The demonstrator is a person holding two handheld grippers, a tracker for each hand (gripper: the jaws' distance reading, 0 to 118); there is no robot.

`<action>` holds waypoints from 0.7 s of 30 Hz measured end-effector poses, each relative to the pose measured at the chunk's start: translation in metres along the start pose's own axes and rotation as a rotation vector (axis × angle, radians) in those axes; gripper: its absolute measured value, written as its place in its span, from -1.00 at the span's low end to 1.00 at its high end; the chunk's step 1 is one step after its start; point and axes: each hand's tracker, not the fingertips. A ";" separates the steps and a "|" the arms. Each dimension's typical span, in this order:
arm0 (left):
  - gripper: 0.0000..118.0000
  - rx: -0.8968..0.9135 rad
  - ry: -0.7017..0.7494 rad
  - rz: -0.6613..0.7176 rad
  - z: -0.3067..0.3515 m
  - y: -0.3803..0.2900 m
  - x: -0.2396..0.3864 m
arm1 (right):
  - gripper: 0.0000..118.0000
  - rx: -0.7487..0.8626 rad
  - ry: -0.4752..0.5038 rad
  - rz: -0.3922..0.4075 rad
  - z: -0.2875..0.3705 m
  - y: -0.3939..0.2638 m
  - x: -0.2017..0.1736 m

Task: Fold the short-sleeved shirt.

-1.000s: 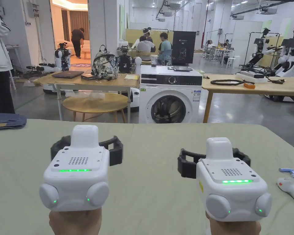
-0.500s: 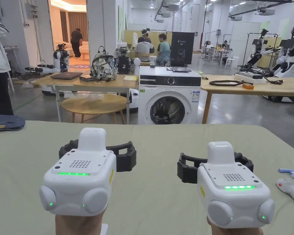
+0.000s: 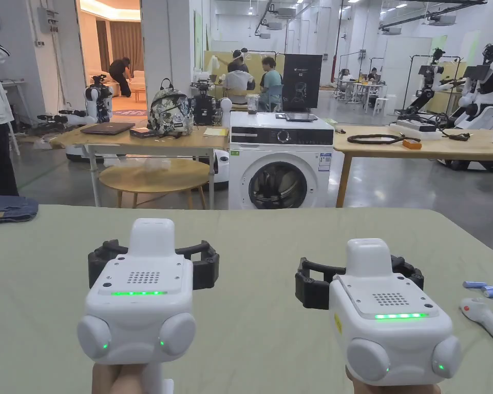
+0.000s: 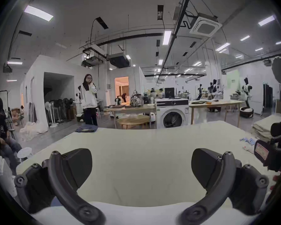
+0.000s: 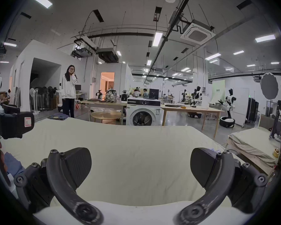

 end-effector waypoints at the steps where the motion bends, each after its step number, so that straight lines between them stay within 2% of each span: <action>1: 1.00 -0.009 -0.013 0.032 0.000 -0.001 -0.003 | 1.00 -0.001 0.002 0.002 0.000 0.000 0.000; 11: 1.00 -0.018 -0.055 0.132 0.000 0.002 -0.018 | 1.00 -0.006 -0.004 -0.001 0.001 -0.001 -0.002; 21: 1.00 -0.001 -0.047 0.108 0.002 0.002 -0.017 | 1.00 0.002 -0.004 0.004 0.003 0.001 -0.005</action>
